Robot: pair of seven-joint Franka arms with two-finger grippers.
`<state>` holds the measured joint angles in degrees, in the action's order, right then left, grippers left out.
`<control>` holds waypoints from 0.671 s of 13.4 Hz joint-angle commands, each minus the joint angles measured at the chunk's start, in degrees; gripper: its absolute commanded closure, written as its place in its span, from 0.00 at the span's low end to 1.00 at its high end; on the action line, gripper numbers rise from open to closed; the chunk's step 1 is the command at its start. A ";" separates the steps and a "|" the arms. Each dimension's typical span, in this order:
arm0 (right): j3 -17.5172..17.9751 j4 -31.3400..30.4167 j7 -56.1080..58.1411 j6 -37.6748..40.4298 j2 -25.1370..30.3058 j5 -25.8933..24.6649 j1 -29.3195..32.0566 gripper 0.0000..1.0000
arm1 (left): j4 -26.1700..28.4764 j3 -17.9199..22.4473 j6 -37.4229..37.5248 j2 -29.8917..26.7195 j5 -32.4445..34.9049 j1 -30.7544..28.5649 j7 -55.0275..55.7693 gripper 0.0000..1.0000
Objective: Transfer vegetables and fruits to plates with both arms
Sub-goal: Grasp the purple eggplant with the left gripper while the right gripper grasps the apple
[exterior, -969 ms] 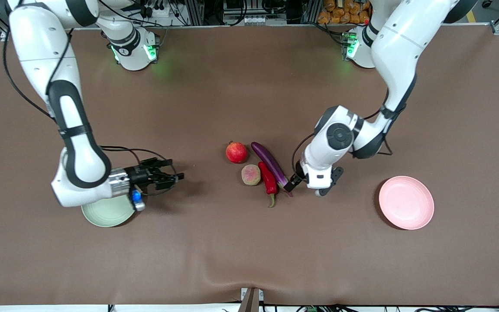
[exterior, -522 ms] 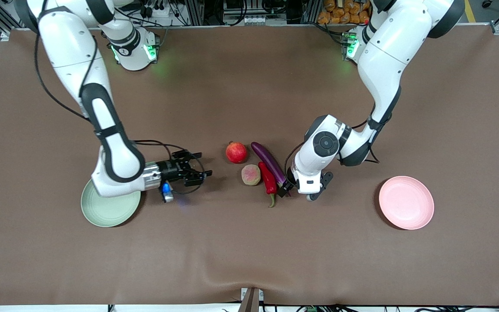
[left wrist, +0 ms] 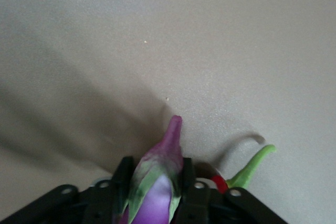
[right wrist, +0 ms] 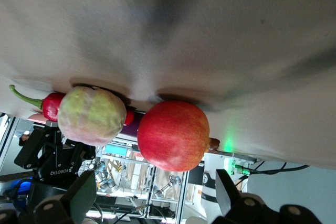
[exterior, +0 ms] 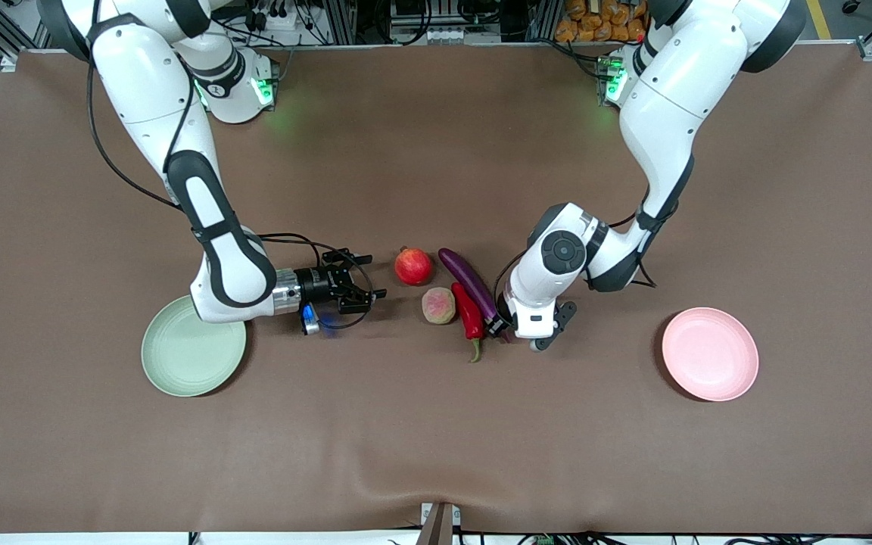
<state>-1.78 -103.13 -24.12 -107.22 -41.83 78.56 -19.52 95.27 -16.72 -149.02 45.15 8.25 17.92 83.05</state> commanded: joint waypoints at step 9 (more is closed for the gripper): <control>-0.42 -2.42 0.57 -8.18 1.22 5.73 -7.89 0.00 | -0.61 0.02 17.26 -11.83 1.77 -9.73 -18.86 1.00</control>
<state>-1.72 -103.82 -24.14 -113.87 -41.83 81.40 -25.86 93.19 -16.24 -133.51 35.56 8.88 10.48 67.65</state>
